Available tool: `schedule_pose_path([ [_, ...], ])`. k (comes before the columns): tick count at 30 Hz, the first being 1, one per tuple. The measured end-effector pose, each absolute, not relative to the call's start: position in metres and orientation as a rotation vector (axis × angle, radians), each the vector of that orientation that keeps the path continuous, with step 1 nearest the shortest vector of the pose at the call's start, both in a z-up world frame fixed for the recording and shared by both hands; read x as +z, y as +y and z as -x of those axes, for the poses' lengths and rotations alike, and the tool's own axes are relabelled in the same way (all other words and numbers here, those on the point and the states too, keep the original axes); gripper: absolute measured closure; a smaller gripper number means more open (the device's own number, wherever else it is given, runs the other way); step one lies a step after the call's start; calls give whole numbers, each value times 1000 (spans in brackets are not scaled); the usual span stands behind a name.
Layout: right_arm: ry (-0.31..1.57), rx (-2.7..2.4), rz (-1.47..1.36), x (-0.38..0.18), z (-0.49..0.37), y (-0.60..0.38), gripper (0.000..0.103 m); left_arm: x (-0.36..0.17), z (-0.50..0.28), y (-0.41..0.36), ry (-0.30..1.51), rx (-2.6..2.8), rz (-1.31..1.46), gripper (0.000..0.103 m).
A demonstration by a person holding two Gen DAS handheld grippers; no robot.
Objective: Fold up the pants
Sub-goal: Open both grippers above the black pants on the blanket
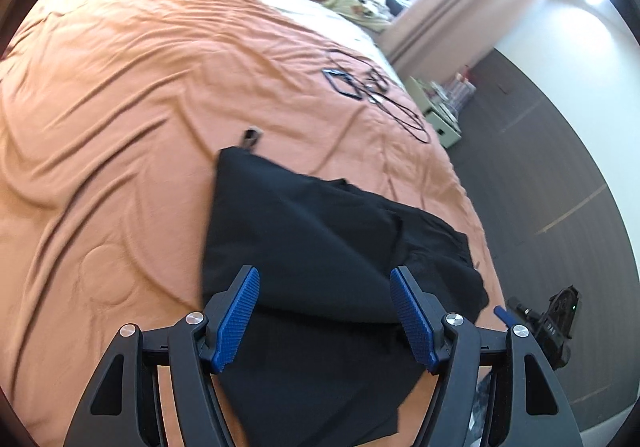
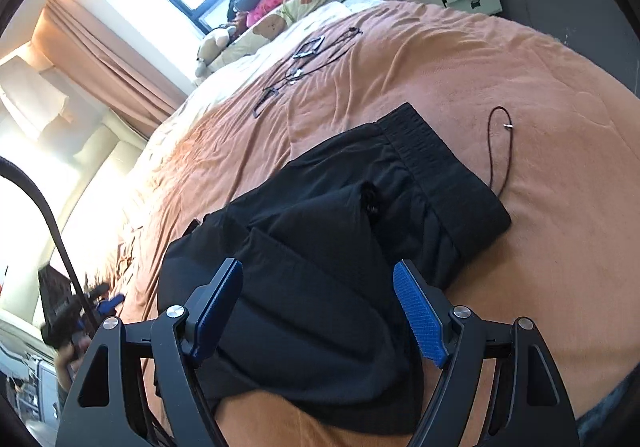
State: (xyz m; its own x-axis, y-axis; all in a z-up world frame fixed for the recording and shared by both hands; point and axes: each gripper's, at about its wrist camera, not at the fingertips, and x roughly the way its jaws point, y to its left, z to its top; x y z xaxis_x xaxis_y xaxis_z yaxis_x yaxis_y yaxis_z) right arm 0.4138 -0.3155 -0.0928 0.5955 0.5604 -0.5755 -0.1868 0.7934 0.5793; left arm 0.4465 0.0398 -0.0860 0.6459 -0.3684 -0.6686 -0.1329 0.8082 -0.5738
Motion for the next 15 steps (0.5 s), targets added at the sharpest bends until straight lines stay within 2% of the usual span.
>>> schedule_pose_path([
  [11,918,429,-511,-89,-478,-300,33,-113,-414,69,880,-60,675,33],
  [15,965,394,-508,-95,-496,-292,40,-119,-410,69,886,-59,688,33],
])
